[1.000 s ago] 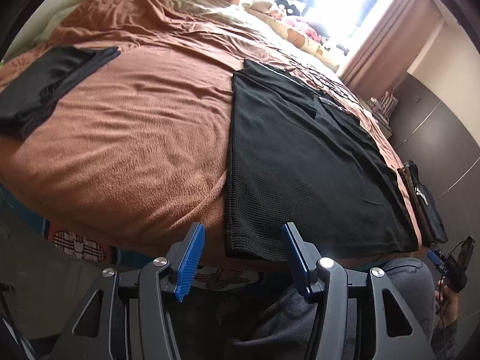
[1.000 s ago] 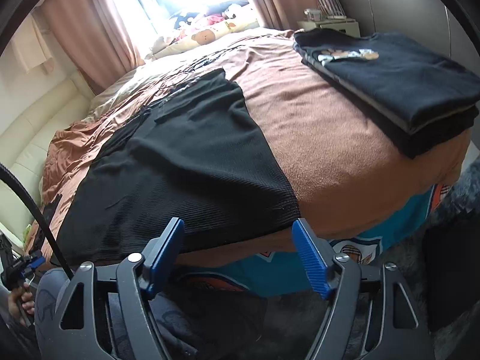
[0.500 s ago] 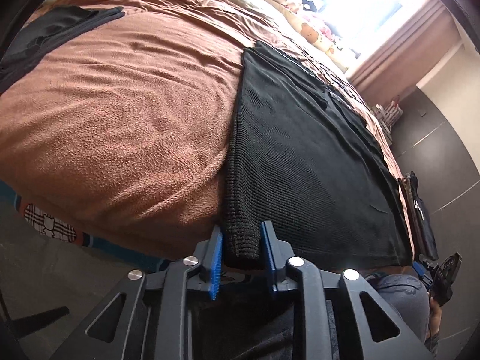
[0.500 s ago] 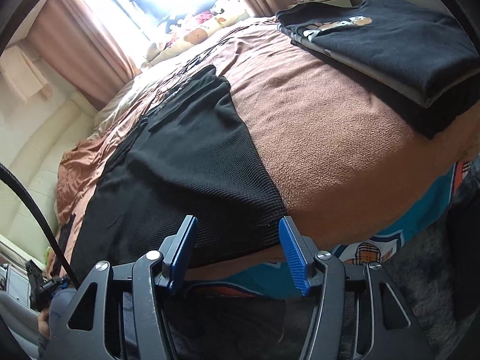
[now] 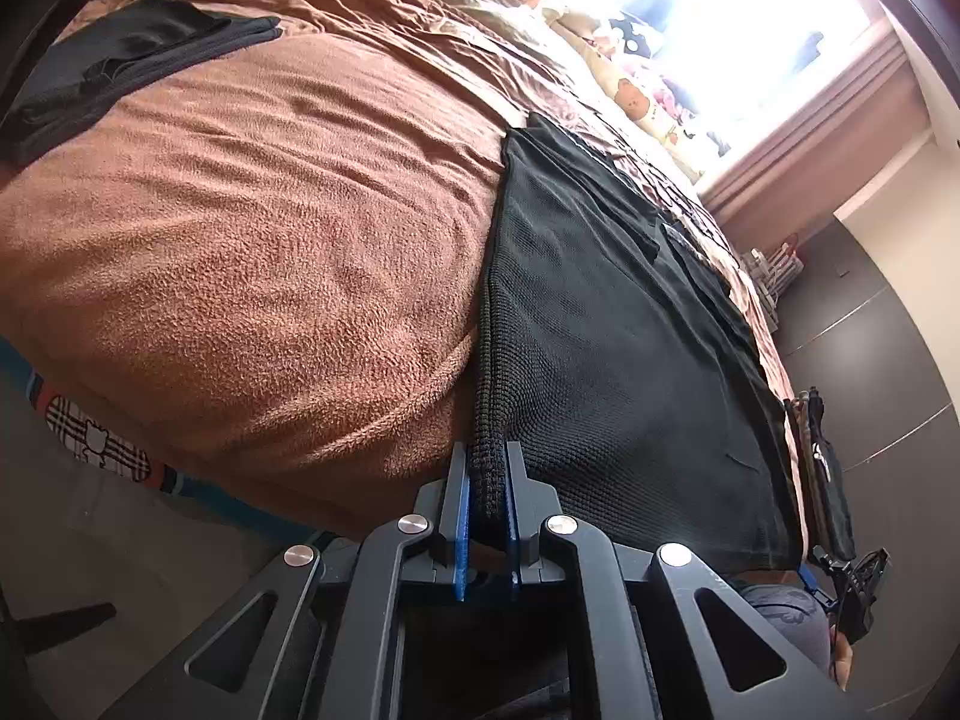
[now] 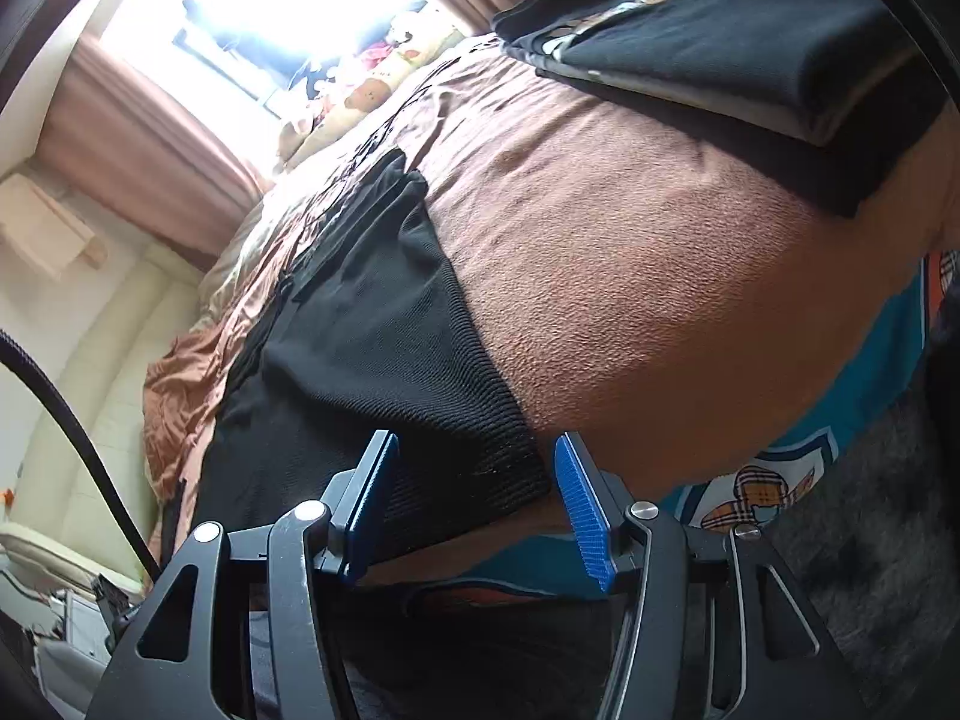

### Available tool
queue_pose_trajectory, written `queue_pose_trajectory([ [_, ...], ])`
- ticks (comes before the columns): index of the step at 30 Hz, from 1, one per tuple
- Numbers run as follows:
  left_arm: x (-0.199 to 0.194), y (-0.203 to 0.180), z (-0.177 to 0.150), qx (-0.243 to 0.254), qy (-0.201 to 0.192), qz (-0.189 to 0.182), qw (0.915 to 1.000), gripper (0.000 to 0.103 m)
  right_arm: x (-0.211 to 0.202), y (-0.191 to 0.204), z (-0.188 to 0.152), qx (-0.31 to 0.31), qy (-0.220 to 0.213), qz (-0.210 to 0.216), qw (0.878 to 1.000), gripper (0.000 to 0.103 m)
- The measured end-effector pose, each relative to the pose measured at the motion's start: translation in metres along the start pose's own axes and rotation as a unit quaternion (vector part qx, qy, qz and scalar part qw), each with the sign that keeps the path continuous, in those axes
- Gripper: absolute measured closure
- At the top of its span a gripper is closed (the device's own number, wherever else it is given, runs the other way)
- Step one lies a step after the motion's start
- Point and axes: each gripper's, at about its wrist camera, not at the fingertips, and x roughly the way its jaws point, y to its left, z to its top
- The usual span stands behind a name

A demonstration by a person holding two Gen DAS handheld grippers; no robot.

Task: Fold small clothes
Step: 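Close both grippers on the shirt's hem, then lift the hem with both grippers and fold it over toward the collar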

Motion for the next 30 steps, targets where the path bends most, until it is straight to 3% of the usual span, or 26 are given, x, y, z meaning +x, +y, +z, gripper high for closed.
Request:
queue_pose_trajectory([
  [6,-0.005,0.0,0.002,-0.006,-0.004,-0.001,1.0,0.094,0.017,-0.009,-0.002,0.014,0.021,0.021,0.999,0.05],
  [11,-0.008,-0.002,-0.001,-0.002,-0.006,0.003,1.0,0.094,0.026,-0.016,-0.008,0.035,0.021,0.066,0.997,0.05],
  [14,-0.009,0.002,0.0,-0.013,-0.007,-0.004,0.9999,0.094,0.023,-0.023,-0.009,0.058,0.013,0.117,0.991,0.073],
  [18,-0.013,0.001,0.003,-0.01,-0.013,-0.008,0.9998,0.094,0.023,-0.024,-0.006,0.078,0.006,0.137,0.987,0.074],
  [25,-0.019,0.004,0.008,-0.019,-0.022,-0.017,0.9994,0.095,0.037,-0.007,-0.005,0.06,0.009,0.096,0.993,0.075],
  [27,-0.021,0.006,0.008,-0.023,-0.022,-0.02,0.9993,0.095,0.033,-0.001,-0.007,0.059,-0.002,0.097,0.994,0.099],
  [30,-0.028,0.013,0.009,-0.038,-0.031,-0.034,0.9982,0.096,0.021,-0.002,-0.007,0.086,-0.019,0.111,0.99,0.102],
])
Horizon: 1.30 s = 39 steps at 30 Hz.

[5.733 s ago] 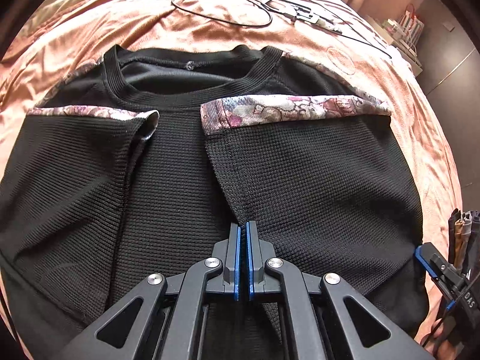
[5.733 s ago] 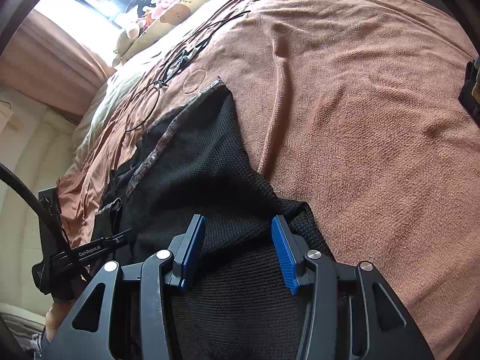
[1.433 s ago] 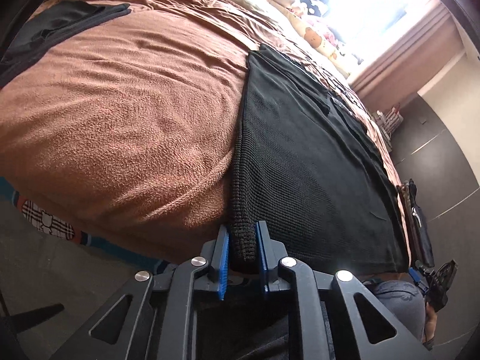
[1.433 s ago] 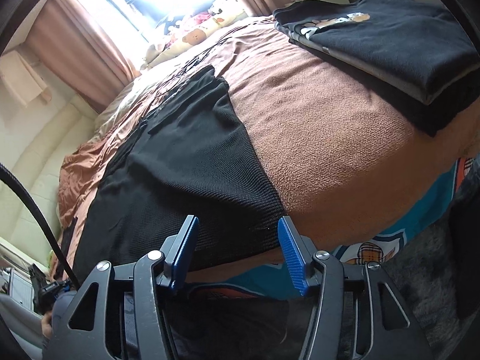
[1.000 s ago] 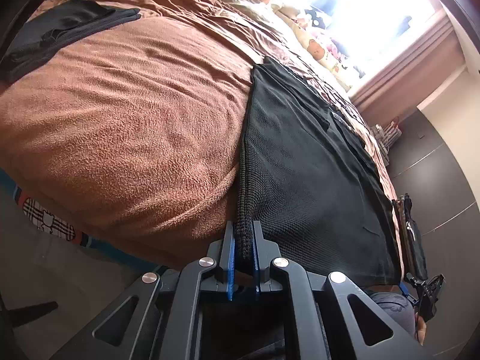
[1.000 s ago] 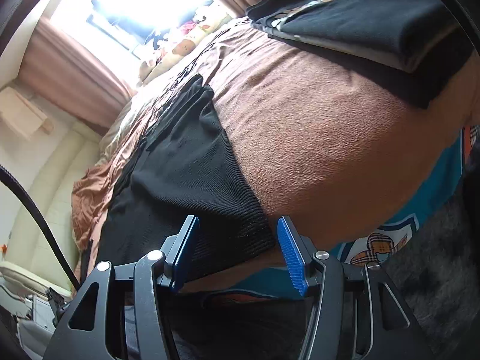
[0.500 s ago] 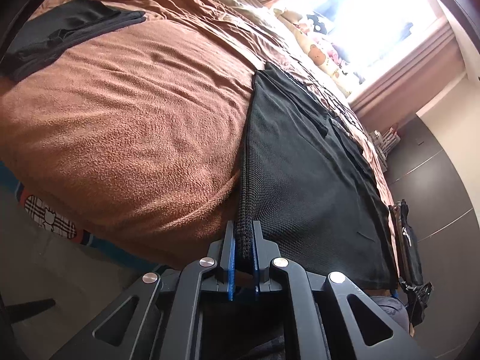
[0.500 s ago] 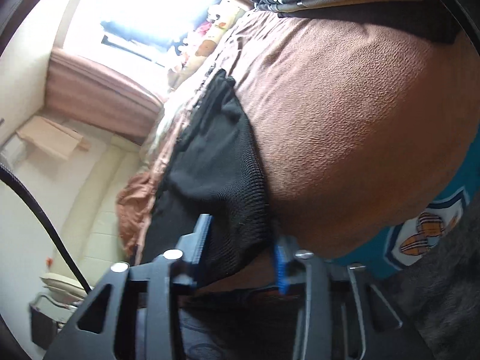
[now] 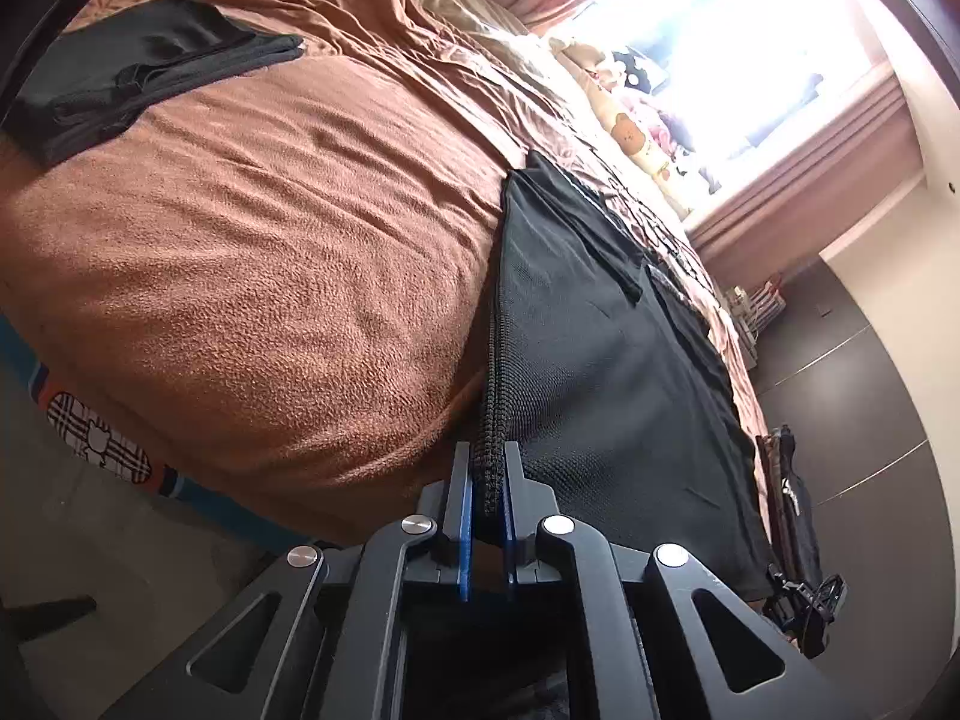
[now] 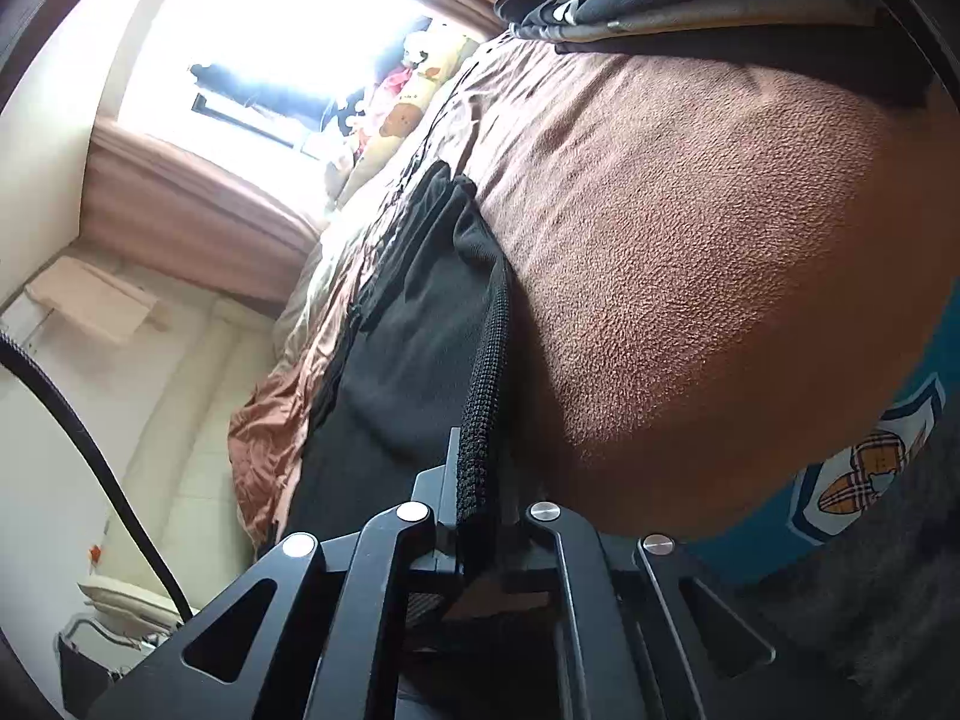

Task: Fold small clothes
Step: 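Lift the hem with both grippers and fold it over toward the collar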

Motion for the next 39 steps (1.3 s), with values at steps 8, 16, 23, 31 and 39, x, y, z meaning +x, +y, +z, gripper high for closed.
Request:
queue_pose_trajectory([
  [8,-0.028,0.004,0.009,-0.037,-0.028,-0.059,0.9972,0.096,-0.032,0.039,-0.004,-0.014,-0.02,0.041,0.999,0.103],
  [16,-0.062,0.0,0.016,-0.065,-0.064,-0.114,0.9893,0.097,-0.056,0.061,-0.006,-0.02,-0.032,0.072,0.997,0.103],
  [23,-0.094,0.001,0.015,-0.089,-0.091,-0.163,0.9784,0.097,-0.084,0.064,-0.016,-0.011,-0.033,0.078,0.996,0.103],
  [31,-0.134,0.001,0.004,-0.099,-0.12,-0.223,0.9624,0.097,-0.116,0.069,-0.025,0.006,-0.042,0.096,0.995,0.103],
  [39,-0.17,-0.003,-0.005,-0.097,-0.148,-0.261,0.9491,0.097,-0.147,0.069,-0.038,0.003,-0.05,0.119,0.992,0.103],
])
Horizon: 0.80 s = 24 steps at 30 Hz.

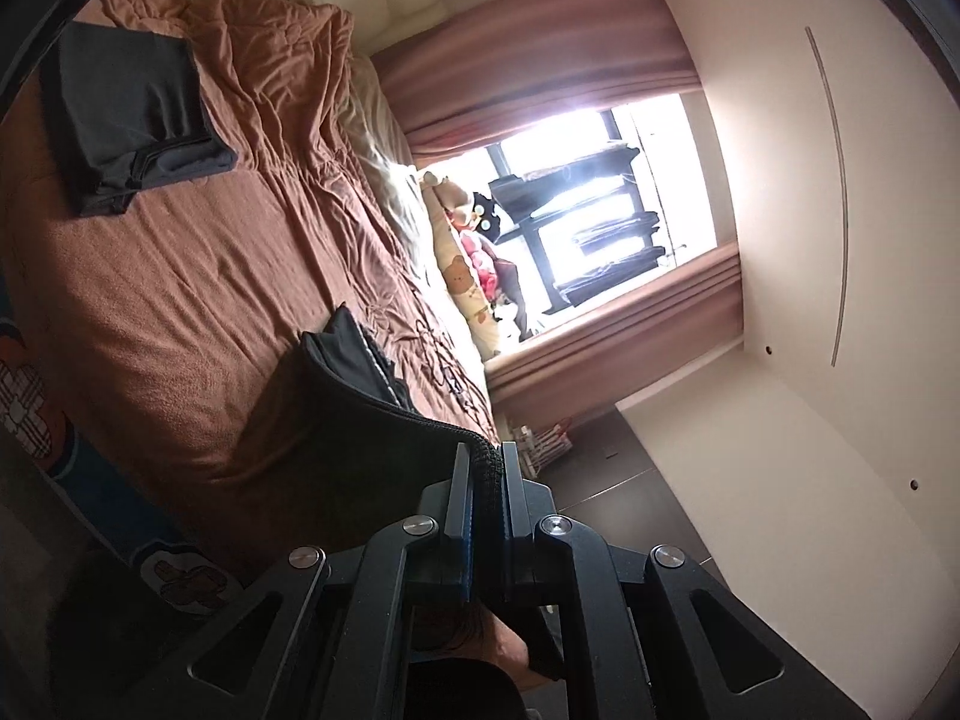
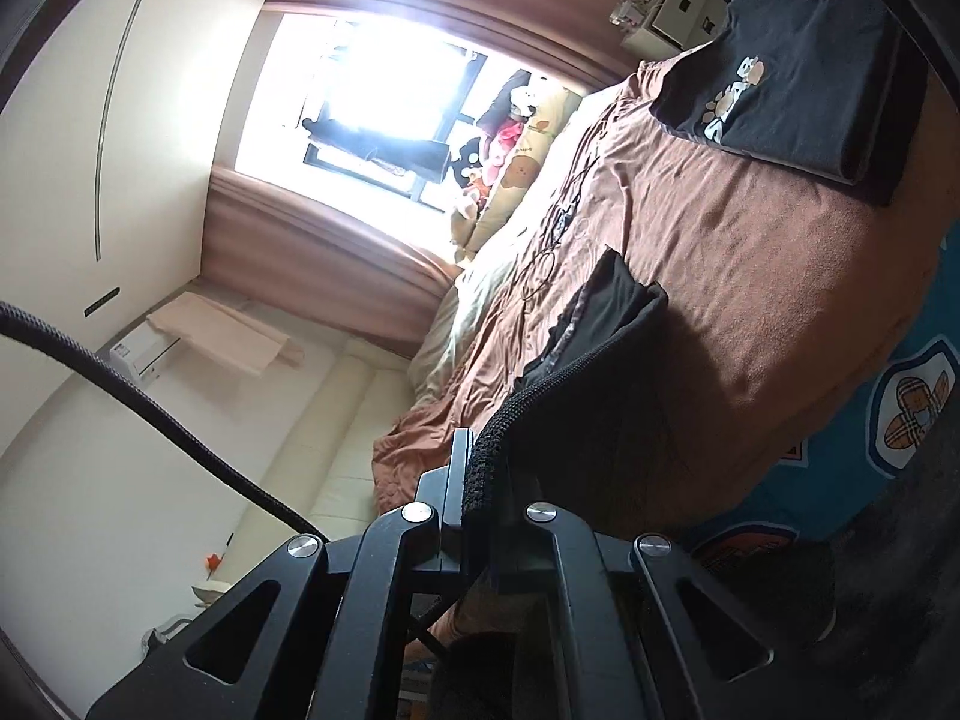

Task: Fold small clothes
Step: 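Lift the hem with both grippers and fold it over toward the collar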

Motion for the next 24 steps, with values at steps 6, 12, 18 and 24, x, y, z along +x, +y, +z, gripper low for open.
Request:
queue_pose_trajectory([
  [6,-0.013,-0.008,-0.002,-0.005,-0.013,-0.026,0.9995,0.097,-0.013,-0.001,-0.002,-0.001,-0.007,0.01,1.0,0.103],
  [12,-0.004,-0.011,0.004,-0.006,-0.019,-0.032,0.9993,0.097,0.0,0.003,0.008,-0.009,-0.008,0.001,1.0,0.103],
  [18,0.014,-0.005,0.017,-0.015,-0.023,-0.026,0.9993,0.097,0.024,0.008,0.028,-0.016,-0.005,-0.007,1.0,0.103],
  [24,0.048,0.0,0.035,-0.022,-0.028,-0.02,0.9992,0.097,0.063,0.012,0.053,-0.017,-0.003,-0.019,1.0,0.103],
])
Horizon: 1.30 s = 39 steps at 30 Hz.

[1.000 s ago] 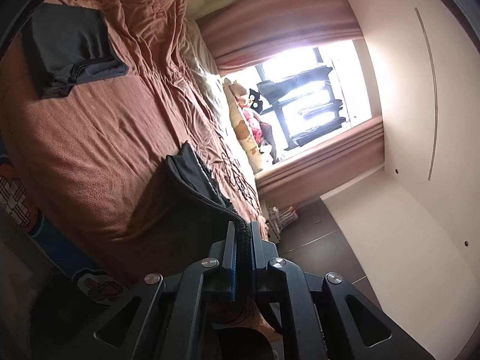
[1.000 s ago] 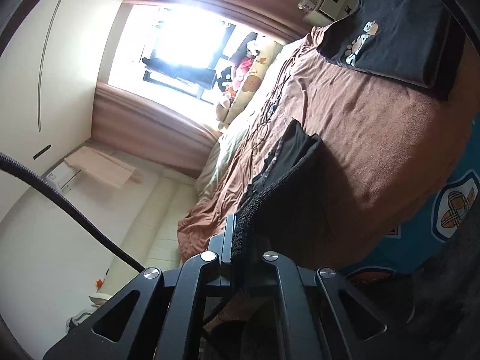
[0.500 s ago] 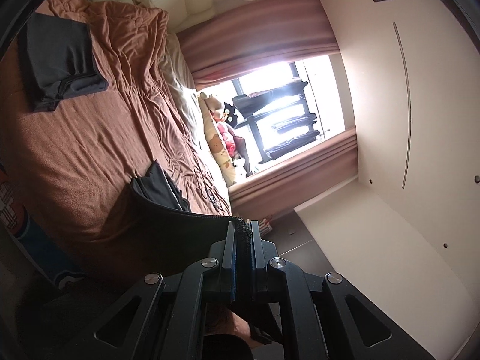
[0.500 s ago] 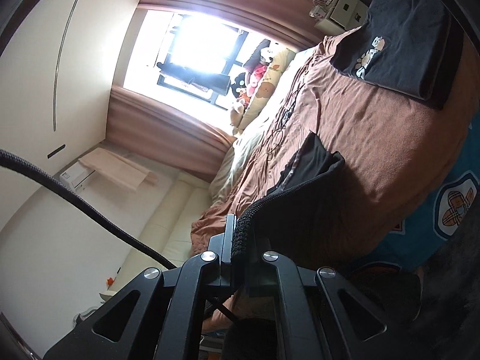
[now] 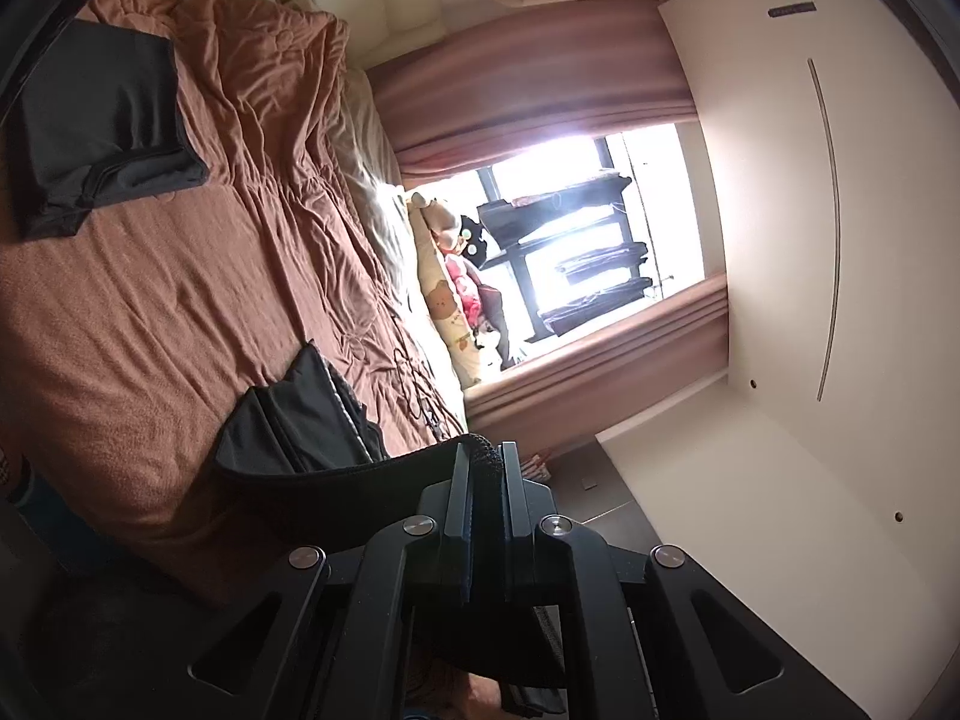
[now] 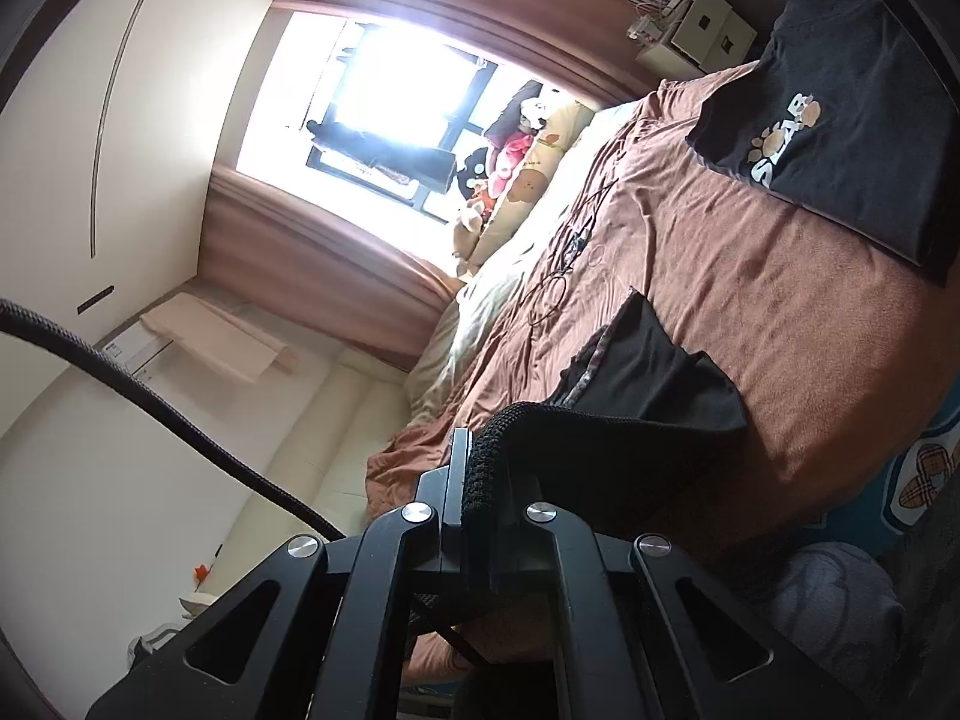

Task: Fold small clothes
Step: 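Lift the hem with both grippers and fold it over toward the collar, then lower the hem onto the collar and open both grippers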

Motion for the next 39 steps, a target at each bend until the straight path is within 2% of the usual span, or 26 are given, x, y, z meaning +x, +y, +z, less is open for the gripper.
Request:
queue_pose_trajectory([
  [6,0.047,0.01,0.019,-0.003,0.006,0.017,0.9998,0.097,0.044,-0.004,0.026,0.003,0.006,-0.023,1.0,0.103],
  [13,0.11,0.023,0.05,0.005,0.016,0.057,0.9983,0.097,0.11,-0.001,0.055,-0.008,0.011,-0.046,0.999,0.103],
  [23,0.201,0.037,0.091,0.023,0.043,0.118,0.9918,0.097,0.202,-0.003,0.102,-0.012,0.03,-0.079,0.996,0.103],
  [33,0.292,0.081,0.112,0.033,0.091,0.186,0.9778,0.097,0.279,-0.027,0.117,0.017,0.035,-0.141,0.989,0.103],
  [39,0.337,0.114,0.115,0.041,0.121,0.232,0.9643,0.097,0.324,-0.046,0.132,0.055,0.051,-0.171,0.983,0.103],
])
